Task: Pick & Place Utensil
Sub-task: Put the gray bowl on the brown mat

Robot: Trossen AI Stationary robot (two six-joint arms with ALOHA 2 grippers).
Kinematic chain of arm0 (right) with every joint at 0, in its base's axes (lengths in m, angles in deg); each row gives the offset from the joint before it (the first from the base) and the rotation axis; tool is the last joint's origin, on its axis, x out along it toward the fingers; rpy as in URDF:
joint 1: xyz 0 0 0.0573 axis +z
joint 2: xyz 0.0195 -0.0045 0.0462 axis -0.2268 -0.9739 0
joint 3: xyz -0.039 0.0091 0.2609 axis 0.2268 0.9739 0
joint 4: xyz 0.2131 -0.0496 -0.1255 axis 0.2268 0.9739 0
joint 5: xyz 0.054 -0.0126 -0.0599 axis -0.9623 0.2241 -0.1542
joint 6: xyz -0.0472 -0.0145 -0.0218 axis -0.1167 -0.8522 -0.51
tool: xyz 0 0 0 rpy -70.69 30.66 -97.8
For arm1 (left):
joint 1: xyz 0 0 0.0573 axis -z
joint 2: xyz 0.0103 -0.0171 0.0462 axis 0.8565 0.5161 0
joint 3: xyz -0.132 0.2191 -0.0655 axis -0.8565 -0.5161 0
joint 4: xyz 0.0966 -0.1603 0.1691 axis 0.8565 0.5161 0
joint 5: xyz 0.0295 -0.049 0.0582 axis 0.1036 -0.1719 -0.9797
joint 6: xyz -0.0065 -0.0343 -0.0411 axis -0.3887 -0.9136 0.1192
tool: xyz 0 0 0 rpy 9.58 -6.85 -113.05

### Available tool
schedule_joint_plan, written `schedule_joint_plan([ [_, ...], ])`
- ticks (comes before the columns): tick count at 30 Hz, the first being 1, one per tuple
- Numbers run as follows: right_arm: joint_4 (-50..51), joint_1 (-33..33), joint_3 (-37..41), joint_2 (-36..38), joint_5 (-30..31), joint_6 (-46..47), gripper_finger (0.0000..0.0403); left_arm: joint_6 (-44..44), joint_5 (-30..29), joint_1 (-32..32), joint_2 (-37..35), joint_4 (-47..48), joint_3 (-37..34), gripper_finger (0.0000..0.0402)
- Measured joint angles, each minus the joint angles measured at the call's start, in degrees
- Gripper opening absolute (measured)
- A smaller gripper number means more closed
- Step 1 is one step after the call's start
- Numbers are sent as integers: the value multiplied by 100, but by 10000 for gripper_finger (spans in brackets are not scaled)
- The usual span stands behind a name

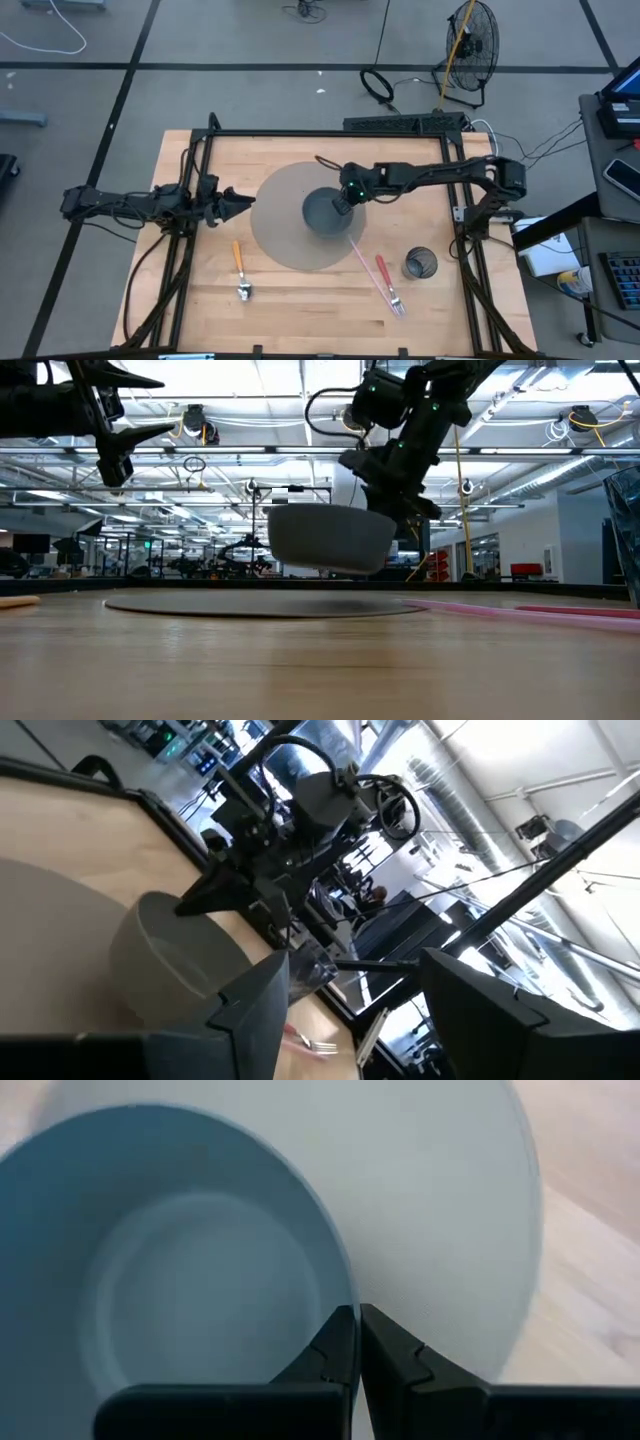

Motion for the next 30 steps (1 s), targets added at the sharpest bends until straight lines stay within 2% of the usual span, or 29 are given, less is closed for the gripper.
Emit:
schedule_joint_plan([
  [16,86,-9,-1,5,462,-97,3,58,-50,0,2,49,0,230],
  [25,-384,-13,-2,-100,449,-151,1,230,-121,0,2,45,0,230],
  [30,-293,-11,-18,-304,308,-100,1,234,-151,0,2,45,0,230],
])
